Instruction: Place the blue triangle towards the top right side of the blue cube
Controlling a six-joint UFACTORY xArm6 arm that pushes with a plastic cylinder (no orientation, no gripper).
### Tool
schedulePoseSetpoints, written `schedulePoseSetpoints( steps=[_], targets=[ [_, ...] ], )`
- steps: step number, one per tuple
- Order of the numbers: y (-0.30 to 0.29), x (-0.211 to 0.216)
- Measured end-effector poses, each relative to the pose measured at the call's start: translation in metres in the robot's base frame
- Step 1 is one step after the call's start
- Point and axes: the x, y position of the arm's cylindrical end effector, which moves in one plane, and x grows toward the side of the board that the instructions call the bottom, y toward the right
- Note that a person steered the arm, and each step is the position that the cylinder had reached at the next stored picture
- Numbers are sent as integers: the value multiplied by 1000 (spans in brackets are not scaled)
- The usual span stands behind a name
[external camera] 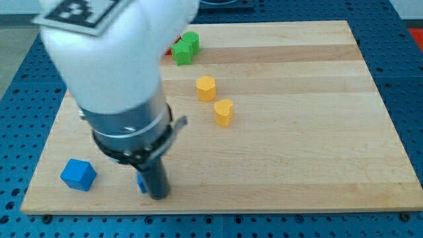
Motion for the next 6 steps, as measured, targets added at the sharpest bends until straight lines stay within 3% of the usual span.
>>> schedulePoseSetpoints(
  steps=[4,6],
  targets=[
    [-9,-60],
    [-41,-19]
  ],
)
